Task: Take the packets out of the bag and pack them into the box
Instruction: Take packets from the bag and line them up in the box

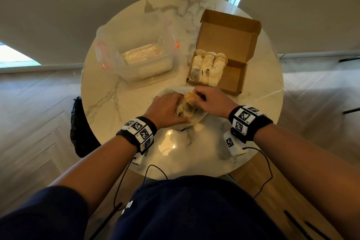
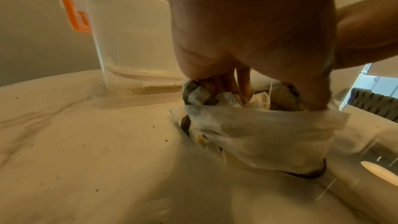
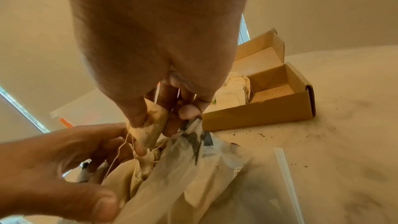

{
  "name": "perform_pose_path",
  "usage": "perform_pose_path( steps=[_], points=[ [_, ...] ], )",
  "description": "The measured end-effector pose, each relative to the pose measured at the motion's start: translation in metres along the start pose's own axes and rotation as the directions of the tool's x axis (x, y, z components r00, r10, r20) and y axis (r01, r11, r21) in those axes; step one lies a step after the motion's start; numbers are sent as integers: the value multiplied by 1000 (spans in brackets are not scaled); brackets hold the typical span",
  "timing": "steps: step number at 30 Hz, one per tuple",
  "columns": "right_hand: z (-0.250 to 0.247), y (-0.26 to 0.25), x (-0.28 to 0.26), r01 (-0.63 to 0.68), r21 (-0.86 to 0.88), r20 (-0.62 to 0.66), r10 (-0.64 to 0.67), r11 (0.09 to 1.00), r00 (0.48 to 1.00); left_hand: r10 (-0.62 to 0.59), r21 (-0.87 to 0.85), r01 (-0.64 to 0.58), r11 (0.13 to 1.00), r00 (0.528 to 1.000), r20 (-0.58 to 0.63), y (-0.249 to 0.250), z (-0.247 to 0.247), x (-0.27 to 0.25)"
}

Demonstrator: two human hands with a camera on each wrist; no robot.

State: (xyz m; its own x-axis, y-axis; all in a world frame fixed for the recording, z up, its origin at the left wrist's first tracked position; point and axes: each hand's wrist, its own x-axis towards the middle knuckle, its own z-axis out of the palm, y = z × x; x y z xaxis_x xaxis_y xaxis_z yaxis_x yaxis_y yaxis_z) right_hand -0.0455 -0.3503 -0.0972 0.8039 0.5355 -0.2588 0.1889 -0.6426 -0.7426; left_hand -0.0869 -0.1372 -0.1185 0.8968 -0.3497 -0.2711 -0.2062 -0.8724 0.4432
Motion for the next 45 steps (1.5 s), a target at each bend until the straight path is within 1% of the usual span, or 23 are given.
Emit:
perform_pose_path(
  steps=[2, 6, 8, 14, 18, 21, 23, 25, 28, 30, 32, 34, 36, 39, 41, 43, 45],
  points=[
    [0, 0, -2, -9, 8, -4, 9, 1000, 1000, 5, 32, -5, 999, 1000, 12, 0, 3, 0],
    [-3, 1, -5, -29, 4, -30, 29, 1000, 999, -55, -66, 56, 996, 998, 22, -6, -2, -1],
    [-4, 3, -6, -42, -5, -50, 42, 999, 998, -53, -84, 54, 995, 999, 14, -8, -8, -2],
    [-6, 7, -2, -99, 12, -97, 100, 995, 990, 107, -129, -109, 986, 994, -24, -5, -31, -8],
    [-10, 1, -2, -97, 34, -152, 101, 995, 983, 97, -169, -102, 980, 994, -39, -7, -37, -13],
    [-12, -4, -2, -92, 37, -203, 97, 995, 974, 101, -170, -96, 981, 995, 16, -10, -38, -15],
    [-12, -5, 0, -58, 27, -234, 62, 998, 970, 153, -175, -139, 975, 986, 65, -9, -39, -17],
    [-12, -5, 2, -37, 8, -255, 38, 999, 966, 206, -167, -193, 967, 976, 66, -7, -39, -17],
    [-12, -9, 2, 24, -13, -227, -26, 1000, 974, 277, -174, -273, 946, 961, -1, -3, -41, -15],
    [-11, -13, 0, 69, 10, -193, -66, 998, 979, 322, -189, -325, 927, 946, -48, 0, -43, -14],
    [-9, -16, -1, 62, 51, -166, -53, 997, 985, 343, -214, -349, 912, 937, -64, 3, -45, -13],
    [-7, -17, -1, 38, 84, -146, -25, 996, 989, 339, -227, -342, 912, 939, -55, 5, -47, -13],
    [-5, -16, 0, 40, 97, -112, -29, 994, 993, 311, -226, -317, 921, 948, -62, 5, -48, -13],
    [-3, -15, -1, 75, 91, -56, -70, 993, 996, 231, -212, -253, 944, 965, -123, 4, -48, -15],
    [-2, -16, -3, 88, 94, -52, -83, 992, 995, 187, -207, -217, 954, 970, -155, 5, -47, -15],
    [-2, -16, -3, 86, 111, -44, -82, 990, 996, 157, -213, -194, 958, 971, -179, 7, -47, -15],
    [-1, -17, -3, 65, 135, -9, -65, 989, 998, 147, -221, -189, 957, 970, -194, 9, -47, -14]
  ],
)
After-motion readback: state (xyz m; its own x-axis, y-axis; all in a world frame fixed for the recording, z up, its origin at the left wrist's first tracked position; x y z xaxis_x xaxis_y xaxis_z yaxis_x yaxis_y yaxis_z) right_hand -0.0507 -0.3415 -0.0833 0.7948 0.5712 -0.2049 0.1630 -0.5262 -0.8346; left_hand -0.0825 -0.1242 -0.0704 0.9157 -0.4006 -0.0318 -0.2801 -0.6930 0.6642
